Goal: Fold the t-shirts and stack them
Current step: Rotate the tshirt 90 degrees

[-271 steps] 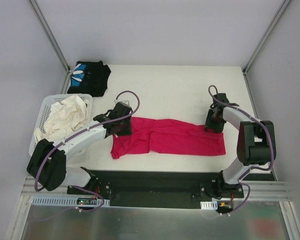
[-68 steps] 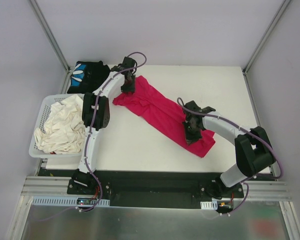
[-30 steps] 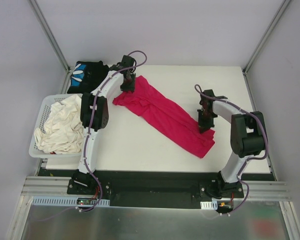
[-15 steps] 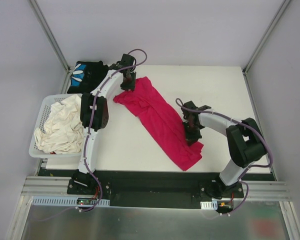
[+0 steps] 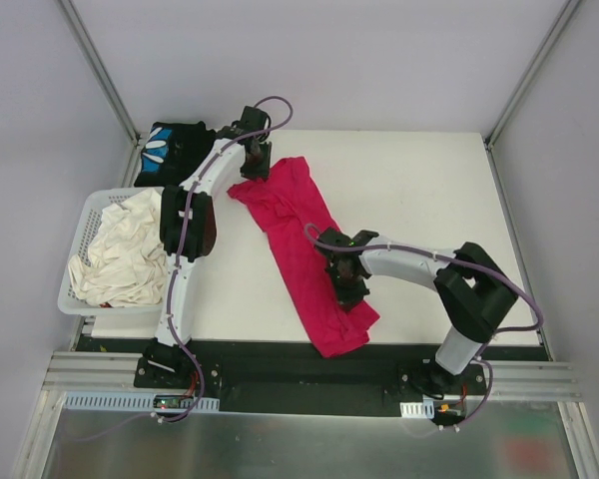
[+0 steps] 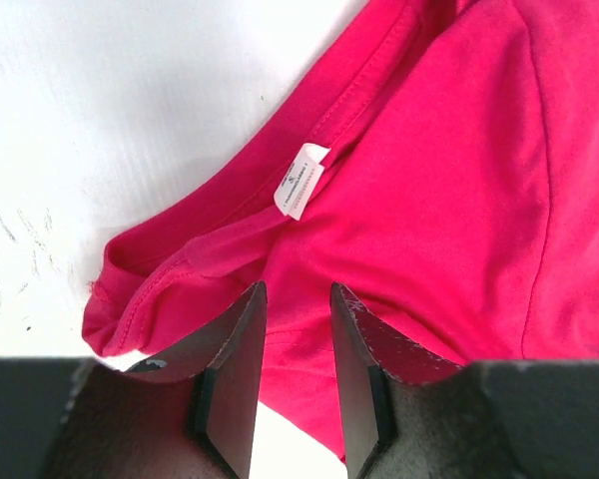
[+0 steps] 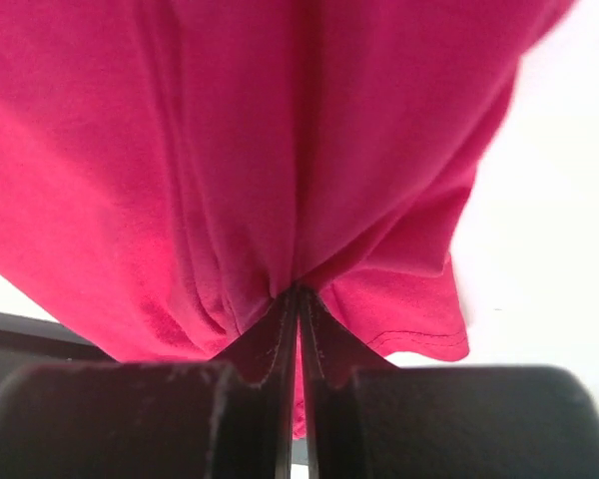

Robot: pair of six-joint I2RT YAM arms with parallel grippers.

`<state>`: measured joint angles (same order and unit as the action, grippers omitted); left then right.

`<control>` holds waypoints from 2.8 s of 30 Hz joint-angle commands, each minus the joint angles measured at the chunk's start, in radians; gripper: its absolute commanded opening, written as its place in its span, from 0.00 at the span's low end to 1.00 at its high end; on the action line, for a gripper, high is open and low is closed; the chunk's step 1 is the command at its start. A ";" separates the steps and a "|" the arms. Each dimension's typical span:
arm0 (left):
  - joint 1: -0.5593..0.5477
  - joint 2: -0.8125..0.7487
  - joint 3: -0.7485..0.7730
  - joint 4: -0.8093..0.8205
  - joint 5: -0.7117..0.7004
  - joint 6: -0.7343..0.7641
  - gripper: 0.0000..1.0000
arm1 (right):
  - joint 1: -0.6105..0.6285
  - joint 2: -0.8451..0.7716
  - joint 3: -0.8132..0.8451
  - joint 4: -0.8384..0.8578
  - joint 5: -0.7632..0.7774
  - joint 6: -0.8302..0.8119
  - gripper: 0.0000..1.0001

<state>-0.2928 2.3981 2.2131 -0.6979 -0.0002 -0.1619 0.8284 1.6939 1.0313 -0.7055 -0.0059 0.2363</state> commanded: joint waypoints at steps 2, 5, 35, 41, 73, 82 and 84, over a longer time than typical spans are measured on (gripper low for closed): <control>0.006 -0.060 0.000 -0.025 0.008 0.016 0.31 | 0.138 0.039 0.099 -0.037 -0.003 0.095 0.06; 0.006 -0.071 -0.012 -0.025 0.006 0.015 0.31 | 0.190 0.067 0.142 -0.037 -0.008 0.103 0.07; -0.084 -0.704 -0.884 0.327 -0.069 -0.169 0.32 | -0.394 0.754 1.357 -0.228 -0.282 -0.187 0.37; -0.163 -0.786 -0.972 0.354 -0.139 -0.172 0.32 | -0.403 0.728 1.170 -0.095 -0.347 -0.167 0.38; -0.216 -0.789 -0.955 0.344 -0.158 -0.140 0.32 | -0.440 0.773 1.084 0.020 -0.348 -0.098 0.01; -0.218 -0.791 -0.963 0.342 -0.159 -0.133 0.32 | -0.538 0.708 0.938 0.086 -0.345 -0.091 0.01; -0.218 -0.791 -0.964 0.342 -0.158 -0.131 0.32 | -0.555 0.685 0.912 0.097 -0.342 -0.095 0.01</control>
<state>-0.5045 1.6474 1.2469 -0.3569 -0.1394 -0.3130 0.3340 2.4233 2.0075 -0.6170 -0.4343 0.1585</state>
